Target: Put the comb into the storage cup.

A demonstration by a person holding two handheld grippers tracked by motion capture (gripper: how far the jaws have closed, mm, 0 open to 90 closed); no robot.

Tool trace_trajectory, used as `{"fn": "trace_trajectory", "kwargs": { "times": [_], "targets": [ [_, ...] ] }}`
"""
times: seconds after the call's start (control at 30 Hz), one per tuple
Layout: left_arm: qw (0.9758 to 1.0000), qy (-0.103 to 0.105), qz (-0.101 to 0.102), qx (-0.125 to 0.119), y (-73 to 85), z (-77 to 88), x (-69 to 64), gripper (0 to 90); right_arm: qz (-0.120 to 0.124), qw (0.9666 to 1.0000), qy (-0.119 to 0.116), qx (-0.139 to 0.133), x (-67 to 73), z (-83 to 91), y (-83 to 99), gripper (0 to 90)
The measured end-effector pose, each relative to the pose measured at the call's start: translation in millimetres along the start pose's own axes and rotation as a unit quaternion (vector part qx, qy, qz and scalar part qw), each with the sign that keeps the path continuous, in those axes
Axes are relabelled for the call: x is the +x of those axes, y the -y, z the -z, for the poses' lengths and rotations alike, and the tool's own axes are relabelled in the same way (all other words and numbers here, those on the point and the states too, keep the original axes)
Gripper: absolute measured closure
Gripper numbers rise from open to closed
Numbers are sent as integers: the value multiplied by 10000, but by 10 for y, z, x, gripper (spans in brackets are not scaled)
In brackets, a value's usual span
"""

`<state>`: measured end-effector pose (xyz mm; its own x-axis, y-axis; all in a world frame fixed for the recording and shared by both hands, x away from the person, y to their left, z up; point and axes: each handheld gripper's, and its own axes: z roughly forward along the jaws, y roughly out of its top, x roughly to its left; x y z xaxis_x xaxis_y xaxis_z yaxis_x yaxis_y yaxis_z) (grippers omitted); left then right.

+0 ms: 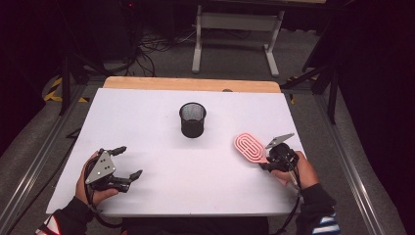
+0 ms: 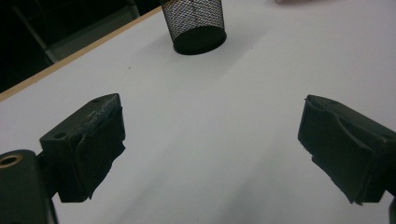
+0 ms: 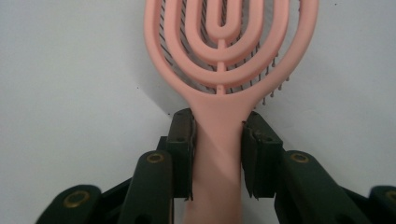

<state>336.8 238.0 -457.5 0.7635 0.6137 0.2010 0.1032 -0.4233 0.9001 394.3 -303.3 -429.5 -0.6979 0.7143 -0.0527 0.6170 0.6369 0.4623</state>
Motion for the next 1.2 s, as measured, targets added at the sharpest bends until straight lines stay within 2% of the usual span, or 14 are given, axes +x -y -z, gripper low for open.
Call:
{"fn": "trace_trajectory", "kwargs": {
  "times": [0.37,0.63,0.73,0.8,0.93,0.97,1.0,1.2],
  "targets": [
    [10000,19,17,12,1,-17,-3,85,102,9999,49,-126,7,1,1,701],
    [10000,35,28,17,1,-14,4,85,287,9989,161,-339,37,-3,-10,711],
    [10000,42,36,10,1,-10,2,84,270,9986,145,-421,51,-5,-16,715],
    [10000,53,38,13,1,-8,0,84,291,9987,61,-418,50,-15,-14,716],
    [10000,57,44,16,1,-9,1,84,245,9989,62,-387,34,-32,-10,709],
    [10000,45,24,21,1,-8,3,84,236,9990,78,-370,29,-37,-10,702],
    [10000,52,29,24,1,-10,0,84,187,9991,193,-322,19,-49,-17,646],
    [10000,77,34,32,3,-15,3,83,177,9993,220,-256,8,-51,-30,623]
  ]
}}
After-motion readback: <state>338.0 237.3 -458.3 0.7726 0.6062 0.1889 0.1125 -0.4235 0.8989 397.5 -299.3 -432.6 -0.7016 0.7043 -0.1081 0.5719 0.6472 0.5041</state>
